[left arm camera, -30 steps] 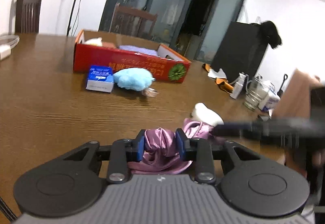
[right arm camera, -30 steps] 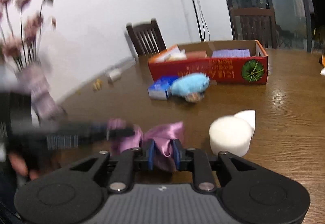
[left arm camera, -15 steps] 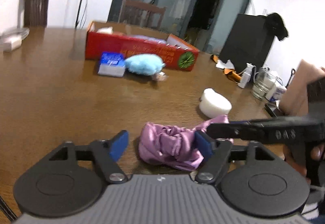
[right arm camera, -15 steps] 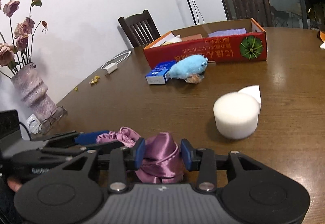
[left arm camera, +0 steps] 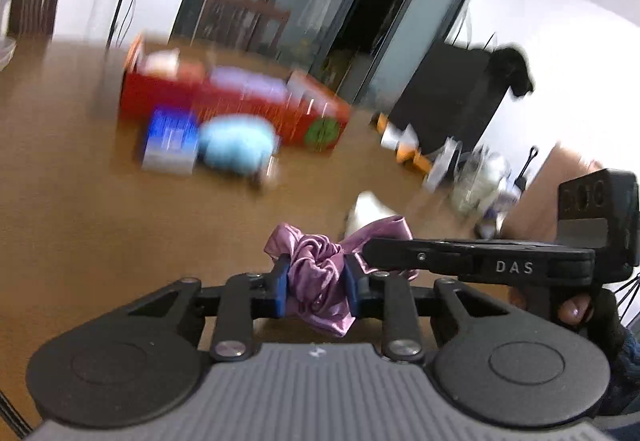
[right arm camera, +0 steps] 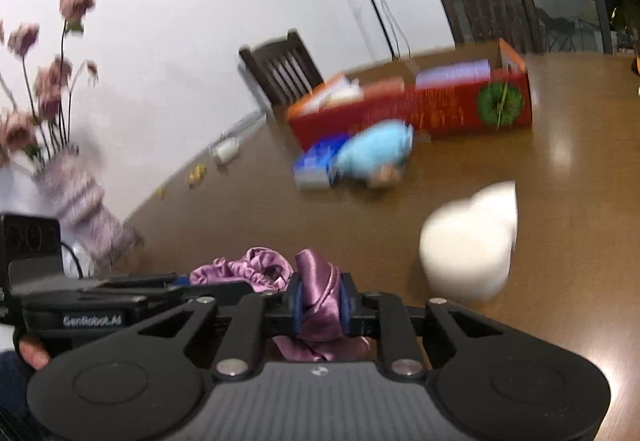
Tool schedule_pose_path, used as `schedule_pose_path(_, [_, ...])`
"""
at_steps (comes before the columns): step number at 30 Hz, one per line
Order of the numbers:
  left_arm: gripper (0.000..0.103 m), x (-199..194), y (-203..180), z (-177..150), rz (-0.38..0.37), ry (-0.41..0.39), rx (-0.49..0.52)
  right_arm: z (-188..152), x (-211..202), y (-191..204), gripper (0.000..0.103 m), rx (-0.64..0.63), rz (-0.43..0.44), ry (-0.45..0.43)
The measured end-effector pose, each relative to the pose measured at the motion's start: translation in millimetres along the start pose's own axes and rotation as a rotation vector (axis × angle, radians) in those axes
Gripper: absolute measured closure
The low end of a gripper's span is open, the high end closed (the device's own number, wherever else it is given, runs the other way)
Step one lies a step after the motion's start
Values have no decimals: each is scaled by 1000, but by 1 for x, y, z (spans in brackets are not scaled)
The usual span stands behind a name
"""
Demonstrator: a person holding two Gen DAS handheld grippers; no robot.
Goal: Organize soft objects
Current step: 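Carry the bow over and down into the red box, then open both grippers to release the bow in the box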
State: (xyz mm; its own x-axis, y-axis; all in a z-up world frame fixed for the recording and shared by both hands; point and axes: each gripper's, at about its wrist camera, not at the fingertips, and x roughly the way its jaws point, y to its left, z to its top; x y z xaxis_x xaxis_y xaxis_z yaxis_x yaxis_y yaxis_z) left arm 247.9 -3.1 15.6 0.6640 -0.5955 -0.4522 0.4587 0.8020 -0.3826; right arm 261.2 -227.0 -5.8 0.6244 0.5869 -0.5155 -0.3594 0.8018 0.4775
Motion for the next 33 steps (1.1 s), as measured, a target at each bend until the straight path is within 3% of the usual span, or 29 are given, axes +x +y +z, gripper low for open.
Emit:
schedule_pose_path(3, [75, 14, 6, 49, -19, -69, 26, 44, 1, -3, 86, -36, 10, -75])
schedule_pose_path(7, [75, 56, 21, 124, 7, -139, 79, 122, 26, -7, 86, -180, -50, -164])
schedule_pose_path(11, [75, 116, 56, 190, 53, -110, 33, 201, 84, -28, 86, -206, -117, -166])
schedule_pose_path(15, [75, 182, 101, 225, 156, -34, -8, 256, 168, -59, 86, -155, -162, -70])
schedule_pose_path(18, [71, 222, 119, 225, 278, 58, 33, 272, 228, -85, 86, -80, -178, 29])
schedule_pose_path(21, [68, 244, 118, 212, 363, 134, 163, 271, 272, -108, 83, 17, -164, 144])
schedule_pose_path(24, [59, 248, 117, 205, 355, 156, 203, 261, 294, -114, 79, -6, -215, 207])
schedule_pose_path(28, [59, 254, 122, 201, 350, 163, 194, 259, 299, -108, 69, -19, -229, 236])
schedule_pose_path(30, [53, 252, 123, 207, 335, 163, 175, 260, 298, -104, 59, -29, -240, 229])
schedule_pose_path(33, [45, 237, 119, 216, 324, 125, 169, 264, 274, -100, 56, -42, -228, 190])
